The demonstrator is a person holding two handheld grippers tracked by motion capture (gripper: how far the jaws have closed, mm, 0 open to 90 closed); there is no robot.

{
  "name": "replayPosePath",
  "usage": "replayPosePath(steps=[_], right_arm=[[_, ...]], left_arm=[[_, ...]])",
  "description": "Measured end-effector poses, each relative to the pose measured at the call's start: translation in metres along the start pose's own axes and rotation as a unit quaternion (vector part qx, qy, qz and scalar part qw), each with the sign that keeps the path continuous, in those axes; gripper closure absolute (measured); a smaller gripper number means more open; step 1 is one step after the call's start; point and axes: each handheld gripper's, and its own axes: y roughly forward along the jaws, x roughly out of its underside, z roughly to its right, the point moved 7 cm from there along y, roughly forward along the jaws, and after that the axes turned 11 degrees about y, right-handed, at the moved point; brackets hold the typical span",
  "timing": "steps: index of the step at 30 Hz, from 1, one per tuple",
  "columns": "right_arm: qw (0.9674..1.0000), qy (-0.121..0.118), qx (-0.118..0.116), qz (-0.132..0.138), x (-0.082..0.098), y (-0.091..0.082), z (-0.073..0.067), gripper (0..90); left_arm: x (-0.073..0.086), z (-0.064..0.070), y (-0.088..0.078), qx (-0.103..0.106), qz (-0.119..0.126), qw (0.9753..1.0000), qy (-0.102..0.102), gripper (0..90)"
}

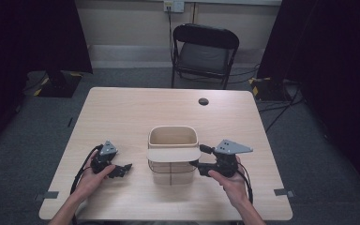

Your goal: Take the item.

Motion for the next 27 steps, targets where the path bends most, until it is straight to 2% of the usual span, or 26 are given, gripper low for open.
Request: replayPosePath(steps=[27], right_arm=[[0.9999, 0.005, 0.002, 0.011, -0.0067, 0.0009, 0.0001, 35.4]], left_arm=[[0.0001, -0.0003, -0.0001, -0.001, -0.001, 1.0000, 0.002, 9.9]])
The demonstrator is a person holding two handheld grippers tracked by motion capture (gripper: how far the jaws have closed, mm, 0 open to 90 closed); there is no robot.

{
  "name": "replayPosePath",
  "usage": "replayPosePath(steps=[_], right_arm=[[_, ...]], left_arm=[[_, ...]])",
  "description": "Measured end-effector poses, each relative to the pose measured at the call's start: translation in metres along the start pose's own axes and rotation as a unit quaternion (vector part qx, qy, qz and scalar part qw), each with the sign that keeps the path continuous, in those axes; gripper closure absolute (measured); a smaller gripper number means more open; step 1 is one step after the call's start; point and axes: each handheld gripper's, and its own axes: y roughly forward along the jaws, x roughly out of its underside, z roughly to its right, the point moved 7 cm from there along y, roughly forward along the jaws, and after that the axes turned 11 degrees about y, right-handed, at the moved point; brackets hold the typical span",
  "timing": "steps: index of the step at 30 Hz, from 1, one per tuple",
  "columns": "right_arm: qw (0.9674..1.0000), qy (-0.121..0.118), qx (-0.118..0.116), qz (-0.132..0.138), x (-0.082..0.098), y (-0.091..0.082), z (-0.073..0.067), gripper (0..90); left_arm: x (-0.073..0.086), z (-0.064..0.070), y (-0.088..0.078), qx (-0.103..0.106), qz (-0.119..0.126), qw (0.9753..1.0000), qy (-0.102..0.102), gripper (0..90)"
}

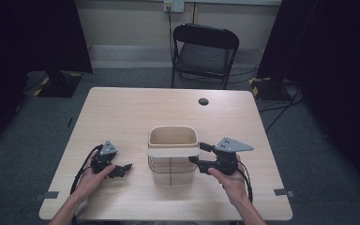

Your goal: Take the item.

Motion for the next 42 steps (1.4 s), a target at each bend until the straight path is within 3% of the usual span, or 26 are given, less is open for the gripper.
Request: replayPosePath(steps=[42], right_arm=[[0.9999, -0.005, -0.014, 0.004, -0.0092, 0.0024, -0.0022, 43.7]], left_arm=[[0.0000, 0.0000, 0.0000, 0.000, 0.000, 1.0000, 0.000, 9.9]])
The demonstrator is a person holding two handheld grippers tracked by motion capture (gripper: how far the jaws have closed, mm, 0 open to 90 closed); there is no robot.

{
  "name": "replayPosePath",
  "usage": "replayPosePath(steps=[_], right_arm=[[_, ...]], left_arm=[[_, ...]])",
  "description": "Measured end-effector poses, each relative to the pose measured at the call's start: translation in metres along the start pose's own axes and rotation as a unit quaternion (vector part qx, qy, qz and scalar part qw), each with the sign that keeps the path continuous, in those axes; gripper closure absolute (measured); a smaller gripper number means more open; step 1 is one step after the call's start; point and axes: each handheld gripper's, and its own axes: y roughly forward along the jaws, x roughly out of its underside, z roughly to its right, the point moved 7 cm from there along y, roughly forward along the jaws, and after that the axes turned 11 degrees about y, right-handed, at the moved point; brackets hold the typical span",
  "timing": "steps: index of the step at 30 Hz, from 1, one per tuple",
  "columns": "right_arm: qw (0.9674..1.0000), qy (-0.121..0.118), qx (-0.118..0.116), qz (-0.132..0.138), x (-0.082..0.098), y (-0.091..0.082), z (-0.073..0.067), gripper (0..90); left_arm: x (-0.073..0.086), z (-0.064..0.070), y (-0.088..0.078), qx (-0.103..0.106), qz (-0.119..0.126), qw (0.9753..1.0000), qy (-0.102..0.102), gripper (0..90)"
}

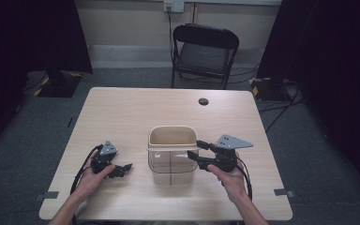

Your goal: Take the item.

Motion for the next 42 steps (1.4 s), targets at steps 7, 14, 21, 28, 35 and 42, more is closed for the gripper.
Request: replayPosePath(steps=[7, 14, 21, 28, 35, 42], right_arm=[[1.0000, 0.000, -0.001, 0.000, -0.0015, 0.0002, -0.0003, 44.8], [1.0000, 0.001, -0.005, -0.001, -0.0035, 0.0008, -0.0011, 45.1], [1.0000, 0.000, -0.006, -0.001, -0.0051, 0.0015, -0.0009, 46.0], [1.0000, 0.001, -0.008, 0.003, -0.0058, 0.0021, -0.0006, 46.5], [1.0000, 0.002, -0.007, 0.002, -0.0066, 0.0026, -0.0002, 47.1], [1.0000, 0.002, -0.006, 0.000, -0.0071, 0.0035, 0.0002, 47.6]], left_arm=[[0.0001, 0.0000, -0.0001, 0.000, -0.001, 1.0000, 0.000, 9.9], [0.0000, 0.0000, 0.0000, 0.000, 0.000, 1.0000, 0.000, 9.9], [0.0000, 0.0000, 0.0000, 0.000, 0.000, 1.0000, 0.000, 9.9], [0.0000, 0.0000, 0.0000, 0.000, 0.000, 1.0000, 0.000, 9.9], [0.0000, 0.0001, 0.0000, 0.000, 0.000, 1.0000, 0.000, 9.9], [0.0000, 0.0000, 0.0000, 0.000, 0.000, 1.0000, 0.000, 9.9]])
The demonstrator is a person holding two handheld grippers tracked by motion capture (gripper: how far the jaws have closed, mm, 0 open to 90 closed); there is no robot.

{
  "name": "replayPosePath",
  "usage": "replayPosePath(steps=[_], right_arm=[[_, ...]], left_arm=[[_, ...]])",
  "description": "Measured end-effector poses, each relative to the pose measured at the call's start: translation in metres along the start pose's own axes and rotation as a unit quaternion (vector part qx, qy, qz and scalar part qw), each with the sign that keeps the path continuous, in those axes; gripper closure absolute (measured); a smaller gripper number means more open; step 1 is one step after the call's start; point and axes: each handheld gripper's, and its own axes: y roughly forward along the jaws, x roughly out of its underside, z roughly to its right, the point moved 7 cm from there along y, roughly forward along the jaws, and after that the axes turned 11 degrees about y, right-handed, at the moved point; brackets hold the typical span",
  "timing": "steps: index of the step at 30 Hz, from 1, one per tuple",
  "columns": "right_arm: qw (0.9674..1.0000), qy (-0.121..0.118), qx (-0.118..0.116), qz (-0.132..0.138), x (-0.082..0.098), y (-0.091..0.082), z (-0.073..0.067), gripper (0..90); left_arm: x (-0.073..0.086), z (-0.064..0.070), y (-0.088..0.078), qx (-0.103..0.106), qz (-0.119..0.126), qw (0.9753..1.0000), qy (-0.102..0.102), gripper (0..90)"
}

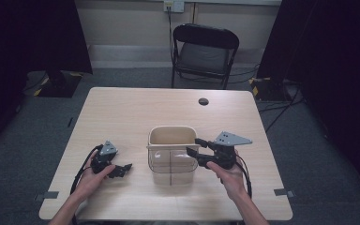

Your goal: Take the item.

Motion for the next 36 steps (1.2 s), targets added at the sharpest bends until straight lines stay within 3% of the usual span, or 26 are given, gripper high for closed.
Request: replayPosePath(steps=[36], right_arm=[[1.0000, 0.007, -0.001, 0.002, -0.0094, 0.0073, 0.0040, 51.4]], left_arm=[[0.0000, 0.0000, 0.0000, 0.000, 0.000, 1.0000, 0.000, 9.9]])
